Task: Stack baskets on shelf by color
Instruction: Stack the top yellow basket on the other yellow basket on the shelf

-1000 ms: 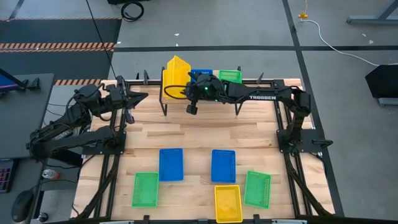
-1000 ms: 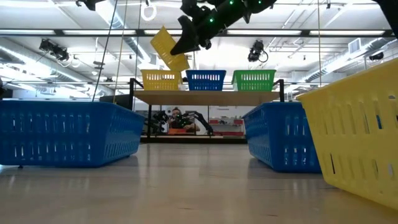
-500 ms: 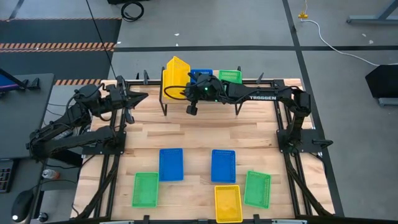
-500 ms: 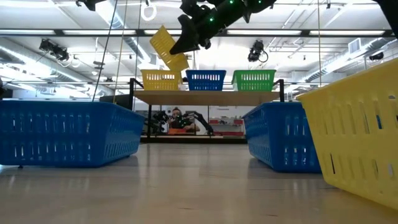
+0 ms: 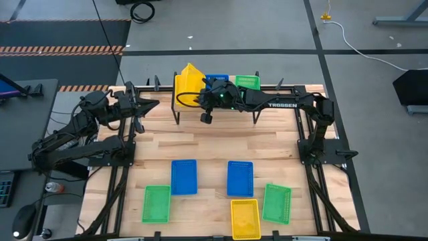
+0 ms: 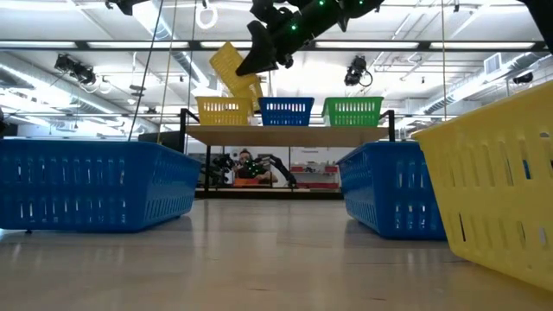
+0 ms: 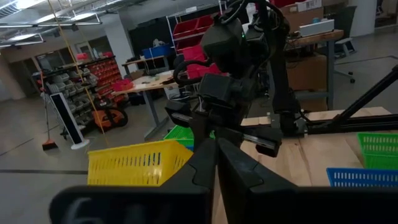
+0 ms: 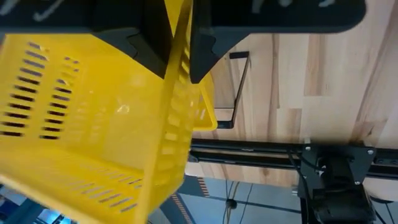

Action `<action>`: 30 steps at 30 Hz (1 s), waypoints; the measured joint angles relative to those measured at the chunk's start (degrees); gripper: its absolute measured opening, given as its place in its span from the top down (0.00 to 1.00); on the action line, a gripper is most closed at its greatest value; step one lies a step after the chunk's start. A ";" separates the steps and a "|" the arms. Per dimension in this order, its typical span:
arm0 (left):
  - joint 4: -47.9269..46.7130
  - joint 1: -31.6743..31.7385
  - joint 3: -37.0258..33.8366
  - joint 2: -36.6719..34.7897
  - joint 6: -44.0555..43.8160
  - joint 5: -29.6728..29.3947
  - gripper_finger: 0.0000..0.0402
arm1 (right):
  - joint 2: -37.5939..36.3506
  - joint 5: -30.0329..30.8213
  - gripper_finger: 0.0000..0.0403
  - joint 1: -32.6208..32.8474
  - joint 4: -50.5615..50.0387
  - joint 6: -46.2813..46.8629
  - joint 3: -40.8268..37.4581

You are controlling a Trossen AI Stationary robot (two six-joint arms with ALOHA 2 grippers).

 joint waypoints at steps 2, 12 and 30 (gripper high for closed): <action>0.00 0.00 0.02 0.00 0.00 0.01 0.95 | 0.00 0.42 0.86 0.00 0.01 0.00 0.00; 0.00 0.00 0.02 0.00 0.04 0.01 0.93 | -0.02 0.60 0.83 0.00 -0.12 0.01 -0.02; 0.00 0.00 0.04 0.00 0.00 0.01 0.94 | -0.07 4.48 0.96 0.87 -0.71 -4.36 -0.02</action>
